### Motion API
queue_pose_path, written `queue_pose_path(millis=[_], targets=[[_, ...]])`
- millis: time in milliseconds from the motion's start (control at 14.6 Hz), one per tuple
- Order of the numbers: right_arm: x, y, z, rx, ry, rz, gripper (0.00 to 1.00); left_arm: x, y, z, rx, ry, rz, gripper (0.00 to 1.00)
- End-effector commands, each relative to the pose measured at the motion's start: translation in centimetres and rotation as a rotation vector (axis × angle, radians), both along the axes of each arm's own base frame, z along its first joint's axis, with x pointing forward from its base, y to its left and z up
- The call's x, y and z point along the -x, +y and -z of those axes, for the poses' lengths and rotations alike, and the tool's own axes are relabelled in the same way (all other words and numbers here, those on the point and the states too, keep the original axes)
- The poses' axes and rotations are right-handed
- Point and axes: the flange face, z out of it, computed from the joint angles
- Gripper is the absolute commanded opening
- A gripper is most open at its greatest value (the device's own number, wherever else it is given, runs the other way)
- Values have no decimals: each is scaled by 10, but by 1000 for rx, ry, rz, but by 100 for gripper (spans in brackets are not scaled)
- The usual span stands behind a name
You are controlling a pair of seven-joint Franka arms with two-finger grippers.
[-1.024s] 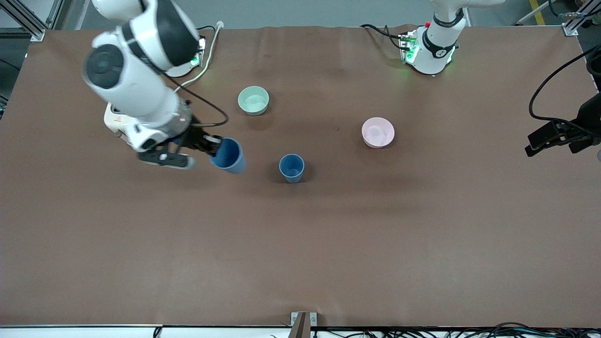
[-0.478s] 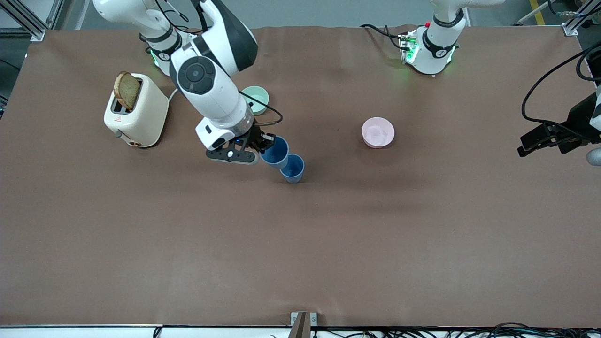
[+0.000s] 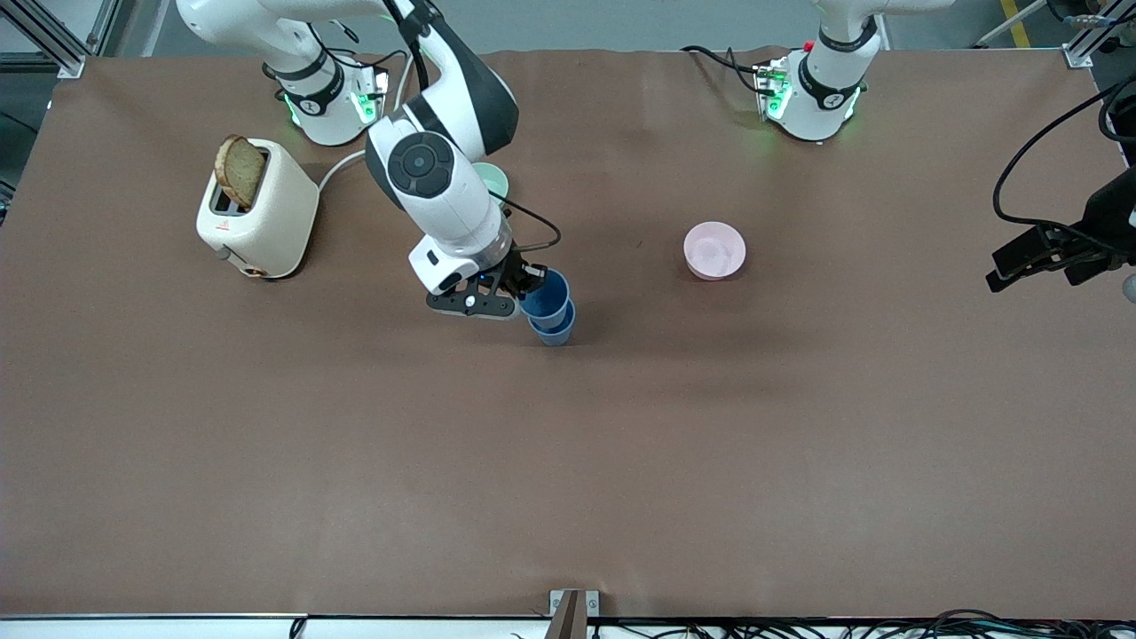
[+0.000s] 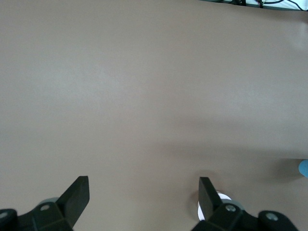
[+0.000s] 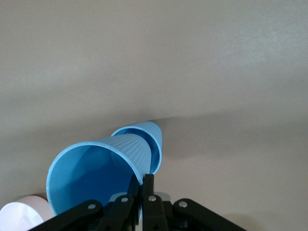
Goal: Stack blue cups with both arms
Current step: 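Lower the cup into the placed cup and open the right gripper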
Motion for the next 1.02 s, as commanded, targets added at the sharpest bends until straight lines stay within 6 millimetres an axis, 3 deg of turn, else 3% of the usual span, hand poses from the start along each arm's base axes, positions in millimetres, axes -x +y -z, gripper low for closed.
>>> queue_pose_path(millis=[0, 615, 683, 751, 888, 956], targets=[[-2, 1, 7, -10, -1, 15, 0, 6, -2, -6, 11, -15, 11, 100], [11, 4, 25, 11, 25, -6, 4, 9, 6, -6, -30, 3, 4, 100], [13, 7, 26, 12, 26, -10, 11, 9, 8, -6, -62, 2, 10, 100], [13, 7, 26, 12, 26, -10, 25, 8, 8, -6, -77, 1, 11, 100], [12, 7, 24, 9, 18, -9, 78, 9, 8, -9, -72, -4, 7, 100], [10, 6, 21, 7, 16, -8, 88, 9, 6, -10, -63, -5, -1, 100]])
